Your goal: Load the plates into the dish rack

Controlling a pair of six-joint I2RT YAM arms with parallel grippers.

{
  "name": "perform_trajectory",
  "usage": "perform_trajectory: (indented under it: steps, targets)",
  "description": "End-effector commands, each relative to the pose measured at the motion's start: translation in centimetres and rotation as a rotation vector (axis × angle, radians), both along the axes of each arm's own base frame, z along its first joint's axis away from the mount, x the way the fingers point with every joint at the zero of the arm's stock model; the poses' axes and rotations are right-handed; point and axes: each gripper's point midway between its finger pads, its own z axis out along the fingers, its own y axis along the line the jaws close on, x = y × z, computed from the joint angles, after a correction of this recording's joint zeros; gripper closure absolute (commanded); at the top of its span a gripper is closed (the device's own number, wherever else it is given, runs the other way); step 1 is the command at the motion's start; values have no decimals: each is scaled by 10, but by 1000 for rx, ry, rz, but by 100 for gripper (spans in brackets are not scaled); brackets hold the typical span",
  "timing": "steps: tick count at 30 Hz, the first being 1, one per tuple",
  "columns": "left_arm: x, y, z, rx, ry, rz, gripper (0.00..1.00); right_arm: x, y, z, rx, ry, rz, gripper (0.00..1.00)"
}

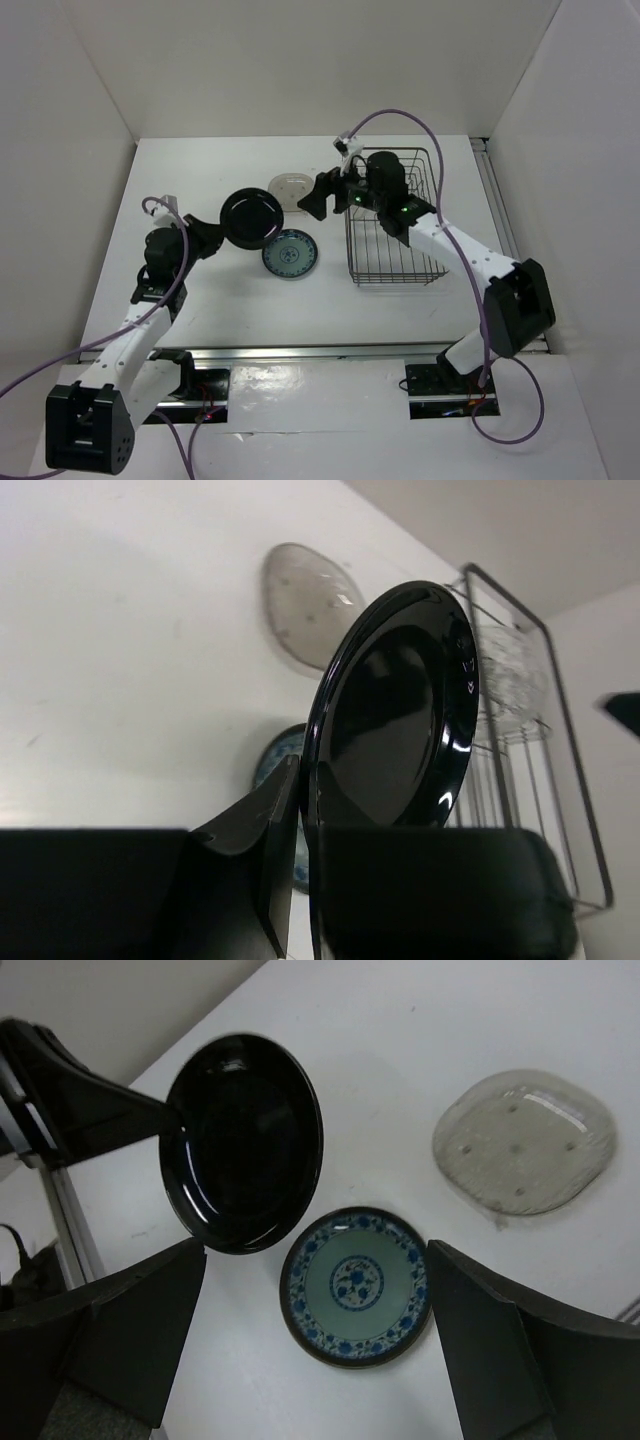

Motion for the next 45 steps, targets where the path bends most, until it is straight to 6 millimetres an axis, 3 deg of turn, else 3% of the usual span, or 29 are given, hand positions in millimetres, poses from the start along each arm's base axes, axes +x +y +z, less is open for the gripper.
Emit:
perform_trajectory:
  steps: [1, 5, 7, 11, 12, 16, 17, 18, 19, 20, 21, 23, 24, 25, 26, 27, 28, 29, 31, 32, 33, 37, 39, 40, 41, 44, 45]
  targets:
    - [-1, -31, 59, -8, -260, -190, 100, -9, 28, 16, 54, -38, 144, 3]
    - [-8, -48, 68, -17, -329, -292, 100, -3, 37, -10, 12, -11, 135, 4]
    - [-9, -53, 71, -18, -346, -325, 100, -2, 41, -6, 10, -13, 134, 4]
    - [-12, -64, 70, -41, -357, -380, 100, -1, 49, -21, 3, 20, 152, 11]
    - [-13, -65, 72, -41, -368, -393, 100, -2, 49, -21, 8, 29, 150, 22]
    - [-13, -66, 71, -58, -364, -391, 100, -7, 60, -28, 31, 62, 195, 46]
    - [-13, -66, 71, -58, -364, -391, 100, -9, 61, -26, 45, 67, 201, 73]
    - [-13, -66, 68, -60, -351, -391, 100, -6, 61, -23, 50, 78, 184, 90]
    - [-9, -61, 64, -59, -333, -356, 100, -3, 59, -26, 41, 85, 159, 100]
    - [-7, -59, 64, -58, -323, -341, 100, 4, 55, -30, 26, 90, 109, 100]
    - [-5, -56, 62, -58, -305, -321, 100, 5, 50, -18, 28, 77, 84, 100]
    - [3, -46, 46, -54, -222, -247, 56, 17, 34, -5, 21, 55, -48, 100]
    - [9, -45, 48, -52, -201, -227, 36, 18, 17, 9, 0, 34, -128, 100]
    - [13, -38, 32, -45, -121, -180, 8, 24, 1, 21, -9, 14, -222, 100]
    - [17, -38, 16, -45, -50, -178, 0, 40, -30, 36, -25, -24, -415, 100]
    - [24, -40, 18, -32, -31, -179, 0, 38, -56, 52, -37, -36, -514, 100]
    - [28, -39, 9, -29, 15, -168, 0, 43, -81, 72, -42, -77, -607, 100]
    - [27, -39, -8, -7, 93, -152, 0, 48, -113, 83, -62, -102, -752, 100]
    - [33, -44, -25, 29, 167, -145, 0, 48, -158, 100, -114, -122, -905, 100]
    - [36, -41, -32, 64, 190, -122, 0, 49, -174, 103, -130, -121, -969, 100]
    - [32, -39, -44, 89, 246, -98, 0, 52, -204, 106, -163, -125, -1079, 100]
    - [39, -37, -59, 238, 397, -2, 0, 60, -255, 94, -274, -102, -1239, 100]
    - [40, -30, -80, 298, 500, 60, 0, 69, -276, 81, -322, -81, -1295, 100]
    - [47, -33, -74, 306, 508, 73, 0, 75, -274, 65, -364, -53, -1287, 100]
    - [41, -36, -83, 318, 553, 63, 0, 78, -278, 60, -375, -43, -1295, 100]
    - [33, -37, -94, 290, 586, 73, 0, 87, -265, 44, -390, -18, -1250, 100]
    - [38, -36, -89, 283, 551, 84, 0, 87, -264, 44, -390, -18, -1250, 100]
